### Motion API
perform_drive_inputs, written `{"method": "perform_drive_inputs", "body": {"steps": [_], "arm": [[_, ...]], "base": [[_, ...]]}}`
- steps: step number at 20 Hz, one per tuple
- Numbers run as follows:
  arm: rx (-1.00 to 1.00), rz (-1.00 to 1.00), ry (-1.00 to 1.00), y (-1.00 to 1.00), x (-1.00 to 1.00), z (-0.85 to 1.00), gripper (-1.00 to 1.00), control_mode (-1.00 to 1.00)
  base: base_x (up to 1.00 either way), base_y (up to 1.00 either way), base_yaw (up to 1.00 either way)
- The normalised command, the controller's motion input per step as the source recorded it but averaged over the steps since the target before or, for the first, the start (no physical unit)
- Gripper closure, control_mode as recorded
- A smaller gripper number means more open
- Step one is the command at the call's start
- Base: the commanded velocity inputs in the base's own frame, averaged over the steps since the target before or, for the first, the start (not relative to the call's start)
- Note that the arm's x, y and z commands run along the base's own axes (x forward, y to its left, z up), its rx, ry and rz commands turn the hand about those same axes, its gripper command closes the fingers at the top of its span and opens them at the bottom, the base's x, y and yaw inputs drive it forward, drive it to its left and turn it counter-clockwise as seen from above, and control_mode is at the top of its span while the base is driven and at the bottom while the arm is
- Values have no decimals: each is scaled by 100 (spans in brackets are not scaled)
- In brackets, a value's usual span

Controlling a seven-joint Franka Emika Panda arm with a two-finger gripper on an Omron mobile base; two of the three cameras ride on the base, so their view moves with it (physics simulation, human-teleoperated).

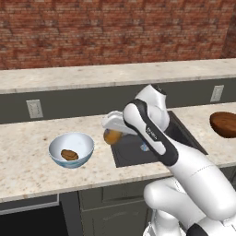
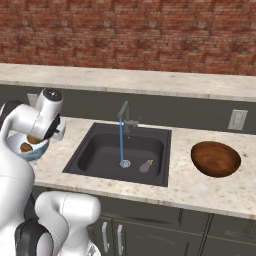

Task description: Pick the potatos from the sink and place them in one bowl. Place the eggplant in the other bowl. Then turn off the sink faucet.

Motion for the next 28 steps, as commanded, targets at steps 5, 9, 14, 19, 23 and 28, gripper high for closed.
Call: {"method": "perform_drive_inputs", "body": {"steps": [5, 9, 14, 19, 23, 28], "arm": [[0, 0, 0, 29, 0, 0, 100, -100], [0, 0, 3, 21, 4, 0, 100, -100], [0, 0, 0, 21, 19, -1, 100, -100], [0, 0, 0, 7, 34, -7, 100, -100], [0, 0, 0, 11, 34, -15, 100, -100], [0, 0, 0, 45, 24, -9, 100, -100]], "base": [[0, 0, 0], [0, 0, 0], [0, 0, 0], [0, 0, 0], [0, 0, 0], [0, 0, 0]]}}
